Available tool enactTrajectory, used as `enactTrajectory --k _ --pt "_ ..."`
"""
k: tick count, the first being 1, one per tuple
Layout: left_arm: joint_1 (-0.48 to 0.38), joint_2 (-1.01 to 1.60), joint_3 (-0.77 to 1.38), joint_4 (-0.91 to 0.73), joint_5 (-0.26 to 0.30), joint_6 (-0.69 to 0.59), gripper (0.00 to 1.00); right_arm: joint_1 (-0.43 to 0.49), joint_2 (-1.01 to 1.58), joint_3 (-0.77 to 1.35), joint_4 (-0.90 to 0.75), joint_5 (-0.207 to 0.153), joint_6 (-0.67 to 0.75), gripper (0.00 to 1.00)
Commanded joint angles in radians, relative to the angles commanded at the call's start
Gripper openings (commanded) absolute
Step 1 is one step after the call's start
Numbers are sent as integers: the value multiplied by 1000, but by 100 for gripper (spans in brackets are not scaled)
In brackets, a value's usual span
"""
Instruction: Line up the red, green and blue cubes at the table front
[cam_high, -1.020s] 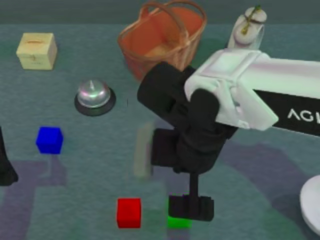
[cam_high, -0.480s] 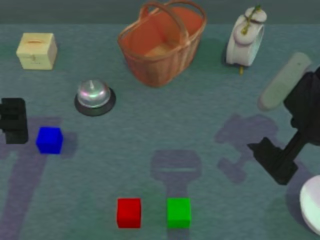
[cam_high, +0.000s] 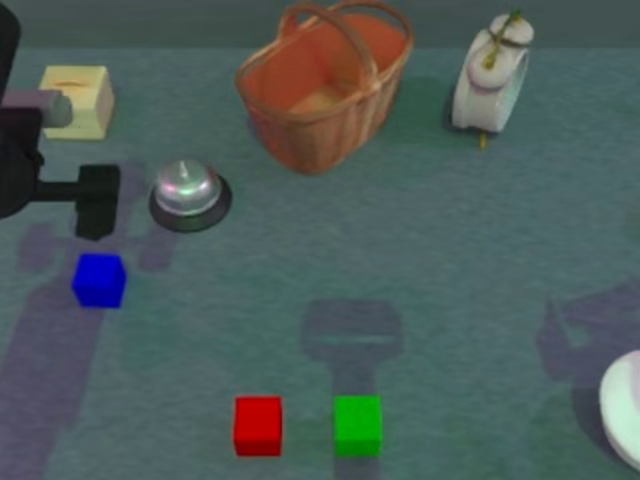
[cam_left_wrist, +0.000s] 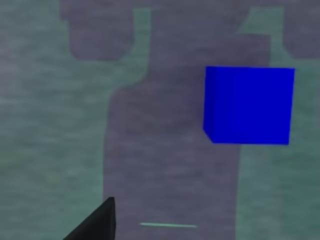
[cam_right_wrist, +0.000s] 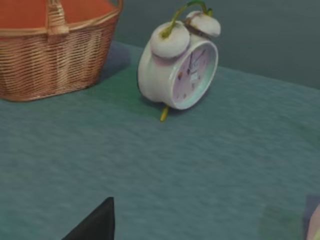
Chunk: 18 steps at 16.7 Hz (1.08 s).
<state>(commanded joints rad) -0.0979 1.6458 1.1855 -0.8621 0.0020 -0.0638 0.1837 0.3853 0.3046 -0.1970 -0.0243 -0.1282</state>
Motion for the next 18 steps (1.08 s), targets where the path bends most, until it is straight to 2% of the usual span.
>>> enactTrajectory --k 4,7,14,18 --pt "-14 248 190 -123 0 -10 100 -120 -268 -208 136 14 87 100" --pt "-20 338 267 -168 -1 -14 100 -167 -370 -292 189 23 123 100" --pt "-15 352 275 -170 -1 -14 100 -174 -385 -305 197 24 128 100" --pt "-18 403 214 -58 0 -12 100 -174 -385 -305 197 24 128 100"
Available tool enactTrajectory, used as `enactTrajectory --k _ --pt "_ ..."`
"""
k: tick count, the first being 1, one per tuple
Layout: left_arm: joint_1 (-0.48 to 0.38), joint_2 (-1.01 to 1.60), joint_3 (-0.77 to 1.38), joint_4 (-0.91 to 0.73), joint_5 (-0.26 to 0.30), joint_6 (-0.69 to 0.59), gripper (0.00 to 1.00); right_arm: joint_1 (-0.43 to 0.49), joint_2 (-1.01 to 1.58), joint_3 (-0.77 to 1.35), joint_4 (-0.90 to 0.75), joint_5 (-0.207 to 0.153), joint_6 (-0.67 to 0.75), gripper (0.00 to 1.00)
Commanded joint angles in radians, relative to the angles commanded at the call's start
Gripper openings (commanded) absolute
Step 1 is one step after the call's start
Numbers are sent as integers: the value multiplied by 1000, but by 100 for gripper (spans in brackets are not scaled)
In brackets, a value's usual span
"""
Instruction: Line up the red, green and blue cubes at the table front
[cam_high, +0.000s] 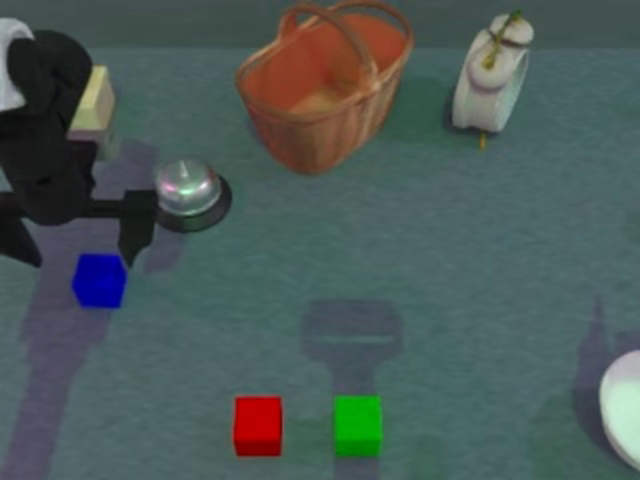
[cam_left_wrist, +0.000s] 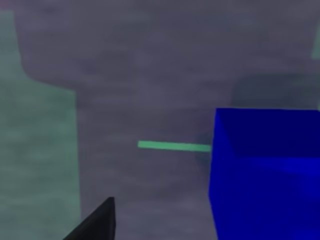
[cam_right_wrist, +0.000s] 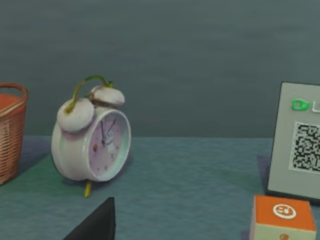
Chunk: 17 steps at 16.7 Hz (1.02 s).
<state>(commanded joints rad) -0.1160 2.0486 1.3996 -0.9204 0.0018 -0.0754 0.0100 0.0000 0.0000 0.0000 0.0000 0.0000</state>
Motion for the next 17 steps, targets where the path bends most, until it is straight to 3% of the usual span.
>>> enactTrajectory --k 4,9,17 --pt "-1 67 -77 146 1 0 100 0 0 0 0 0 0 100" --pt "-1 78 -87 163 1 0 100 0 0 0 0 0 0 100" --pt "-1 78 -87 163 1 0 40 0 0 0 0 0 0 100"
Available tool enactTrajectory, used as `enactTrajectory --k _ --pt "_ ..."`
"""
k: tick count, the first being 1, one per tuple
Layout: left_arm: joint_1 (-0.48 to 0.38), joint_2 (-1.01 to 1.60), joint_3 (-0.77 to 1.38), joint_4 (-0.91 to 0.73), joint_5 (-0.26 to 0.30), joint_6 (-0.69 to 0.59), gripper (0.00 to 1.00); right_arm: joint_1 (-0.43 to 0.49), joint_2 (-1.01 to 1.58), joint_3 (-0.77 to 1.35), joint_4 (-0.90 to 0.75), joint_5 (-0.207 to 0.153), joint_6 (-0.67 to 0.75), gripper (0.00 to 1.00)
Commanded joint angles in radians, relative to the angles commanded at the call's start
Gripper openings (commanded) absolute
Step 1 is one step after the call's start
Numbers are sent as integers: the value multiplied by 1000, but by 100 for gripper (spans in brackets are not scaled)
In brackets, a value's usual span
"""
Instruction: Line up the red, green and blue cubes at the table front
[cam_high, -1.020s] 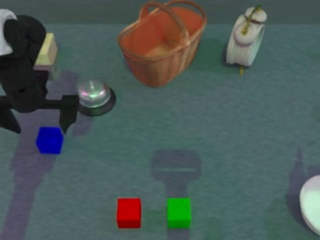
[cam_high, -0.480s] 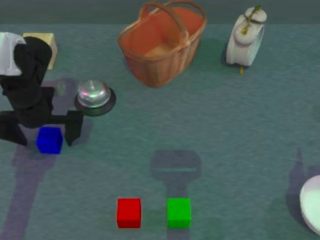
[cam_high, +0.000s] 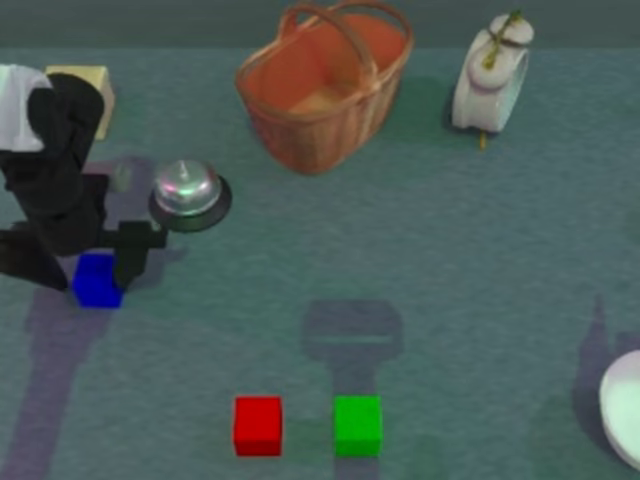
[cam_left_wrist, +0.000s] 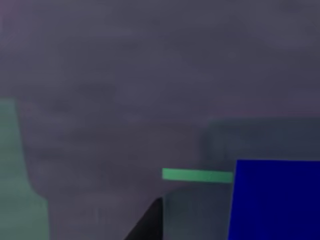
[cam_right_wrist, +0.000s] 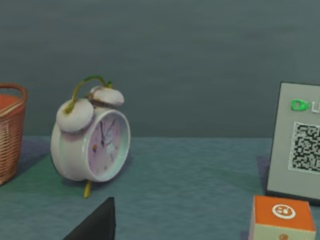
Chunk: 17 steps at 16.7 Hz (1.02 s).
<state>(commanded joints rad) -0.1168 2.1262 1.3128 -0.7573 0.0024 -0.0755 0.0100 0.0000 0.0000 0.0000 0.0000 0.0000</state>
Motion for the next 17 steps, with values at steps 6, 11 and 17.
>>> enactTrajectory --k 6,11,17 --pt "0 0 0 0 0 0 0 0 0 0 0 0 0 100" --pt "0 0 0 0 0 0 0 0 0 0 0 0 0 100" --pt "9 -31 32 -48 -2 -4 0 0 0 0 0 0 0 100"
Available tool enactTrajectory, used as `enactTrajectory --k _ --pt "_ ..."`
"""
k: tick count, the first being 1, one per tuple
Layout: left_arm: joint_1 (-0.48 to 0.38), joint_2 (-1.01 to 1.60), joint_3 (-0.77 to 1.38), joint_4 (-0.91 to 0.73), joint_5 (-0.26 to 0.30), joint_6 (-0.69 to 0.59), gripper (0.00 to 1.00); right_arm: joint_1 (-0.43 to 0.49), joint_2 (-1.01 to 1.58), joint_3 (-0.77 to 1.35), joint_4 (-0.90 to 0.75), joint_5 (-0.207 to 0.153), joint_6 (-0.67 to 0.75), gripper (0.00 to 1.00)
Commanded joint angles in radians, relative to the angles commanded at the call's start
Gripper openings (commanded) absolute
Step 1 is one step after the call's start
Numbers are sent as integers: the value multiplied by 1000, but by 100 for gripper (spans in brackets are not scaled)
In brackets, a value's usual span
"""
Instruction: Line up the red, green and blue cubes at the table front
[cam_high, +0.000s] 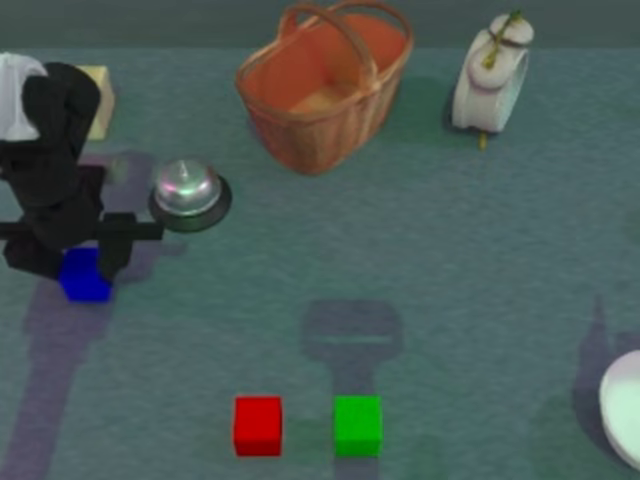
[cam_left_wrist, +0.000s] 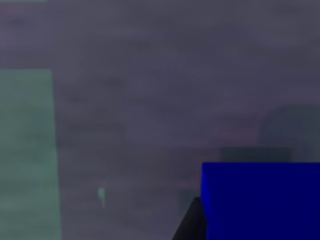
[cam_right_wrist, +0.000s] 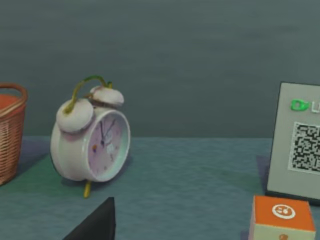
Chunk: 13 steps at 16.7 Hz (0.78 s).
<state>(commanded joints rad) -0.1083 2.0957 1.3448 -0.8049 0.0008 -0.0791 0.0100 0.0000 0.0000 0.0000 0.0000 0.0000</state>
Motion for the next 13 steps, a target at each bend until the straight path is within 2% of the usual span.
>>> enactTrajectory --k 5,11,13 --pt "11 -82 95 -186 0 1 0 0 0 0 0 0 0 100" --pt "4 -90 105 -202 -1 1 0 0 0 0 0 0 0 100" --pt "-29 -73 132 -214 -1 -33 0 0 0 0 0 0 0 100"
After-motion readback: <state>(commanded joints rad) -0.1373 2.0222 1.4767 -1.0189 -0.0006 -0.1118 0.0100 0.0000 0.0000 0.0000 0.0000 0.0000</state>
